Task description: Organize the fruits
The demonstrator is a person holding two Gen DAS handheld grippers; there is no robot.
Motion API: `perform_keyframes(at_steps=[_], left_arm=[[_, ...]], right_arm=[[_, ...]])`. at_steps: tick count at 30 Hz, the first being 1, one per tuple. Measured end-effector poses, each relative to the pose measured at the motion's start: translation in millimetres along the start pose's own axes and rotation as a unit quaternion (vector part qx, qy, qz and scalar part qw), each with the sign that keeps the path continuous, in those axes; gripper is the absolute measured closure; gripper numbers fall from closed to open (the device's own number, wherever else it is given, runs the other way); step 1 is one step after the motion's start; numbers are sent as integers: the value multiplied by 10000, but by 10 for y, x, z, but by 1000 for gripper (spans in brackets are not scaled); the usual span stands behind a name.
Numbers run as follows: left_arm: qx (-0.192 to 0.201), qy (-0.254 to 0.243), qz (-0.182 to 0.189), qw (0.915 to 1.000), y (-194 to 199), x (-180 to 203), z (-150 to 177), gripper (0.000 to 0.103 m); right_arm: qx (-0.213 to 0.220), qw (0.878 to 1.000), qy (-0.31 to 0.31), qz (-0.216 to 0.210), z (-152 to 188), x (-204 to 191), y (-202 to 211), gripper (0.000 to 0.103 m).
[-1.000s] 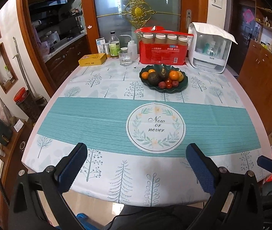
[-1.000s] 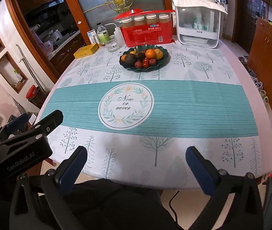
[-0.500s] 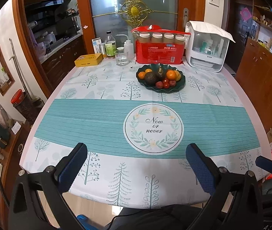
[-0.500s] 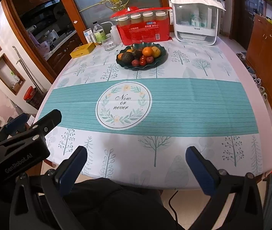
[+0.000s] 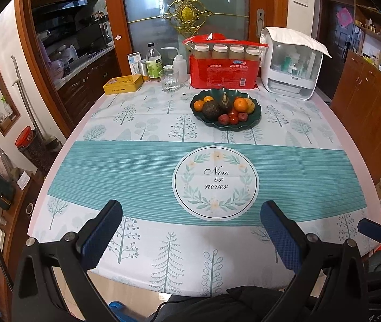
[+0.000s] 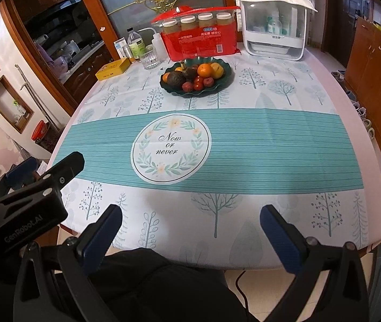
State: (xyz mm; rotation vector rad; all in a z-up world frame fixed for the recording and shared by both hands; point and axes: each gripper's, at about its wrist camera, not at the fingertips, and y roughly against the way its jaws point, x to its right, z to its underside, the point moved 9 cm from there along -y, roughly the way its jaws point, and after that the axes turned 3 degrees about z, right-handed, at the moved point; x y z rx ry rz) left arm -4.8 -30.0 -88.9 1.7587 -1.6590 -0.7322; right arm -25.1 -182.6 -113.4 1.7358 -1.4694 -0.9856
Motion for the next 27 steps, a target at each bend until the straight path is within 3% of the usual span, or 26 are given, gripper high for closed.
perform_keyframes(at_steps=[27], left_arm=[[-50, -98, 57, 9999, -162, -28, -68, 1]], right_arm=[[-142, 9999, 31, -4, -70, 15, -121, 0]])
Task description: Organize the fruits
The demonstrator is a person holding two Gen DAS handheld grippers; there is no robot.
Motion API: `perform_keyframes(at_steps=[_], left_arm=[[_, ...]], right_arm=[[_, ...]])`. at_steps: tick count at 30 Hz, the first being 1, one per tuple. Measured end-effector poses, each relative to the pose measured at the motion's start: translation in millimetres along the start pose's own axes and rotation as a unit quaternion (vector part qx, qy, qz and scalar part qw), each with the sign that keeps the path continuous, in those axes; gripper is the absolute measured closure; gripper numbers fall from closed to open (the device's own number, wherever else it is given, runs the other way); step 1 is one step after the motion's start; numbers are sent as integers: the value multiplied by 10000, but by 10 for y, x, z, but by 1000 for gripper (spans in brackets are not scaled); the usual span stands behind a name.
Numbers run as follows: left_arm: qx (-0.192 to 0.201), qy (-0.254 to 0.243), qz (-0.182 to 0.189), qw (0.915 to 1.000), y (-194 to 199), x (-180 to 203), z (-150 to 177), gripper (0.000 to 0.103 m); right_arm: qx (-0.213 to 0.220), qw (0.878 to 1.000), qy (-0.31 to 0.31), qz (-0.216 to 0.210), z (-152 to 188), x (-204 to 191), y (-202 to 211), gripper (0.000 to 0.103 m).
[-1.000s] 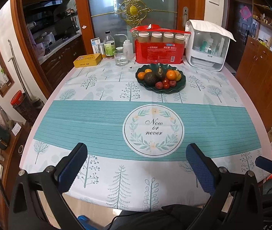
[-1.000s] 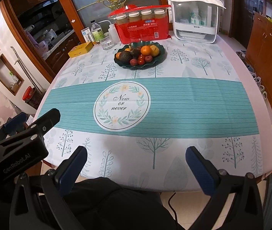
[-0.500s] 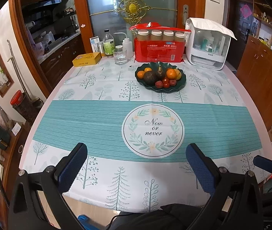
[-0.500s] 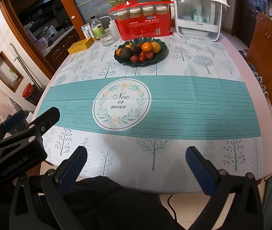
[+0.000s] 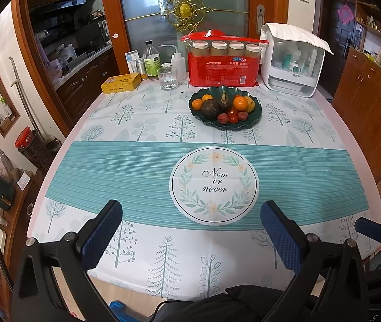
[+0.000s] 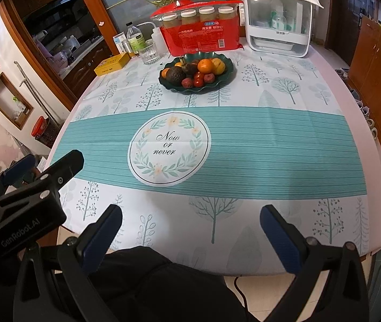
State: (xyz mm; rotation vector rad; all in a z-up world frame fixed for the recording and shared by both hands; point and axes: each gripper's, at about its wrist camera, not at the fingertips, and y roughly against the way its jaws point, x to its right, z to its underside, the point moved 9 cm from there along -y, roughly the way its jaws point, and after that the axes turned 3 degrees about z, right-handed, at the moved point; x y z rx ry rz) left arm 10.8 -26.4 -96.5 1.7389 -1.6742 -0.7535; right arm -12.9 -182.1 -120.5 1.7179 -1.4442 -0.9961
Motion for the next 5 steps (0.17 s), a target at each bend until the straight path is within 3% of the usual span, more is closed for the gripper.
perform_keyframes(at_steps=[5], left_arm=[[-2, -7, 3, 10000, -2, -3, -10, 1]], right_arm=[[-13, 10000, -2, -1, -1, 1, -6, 0]])
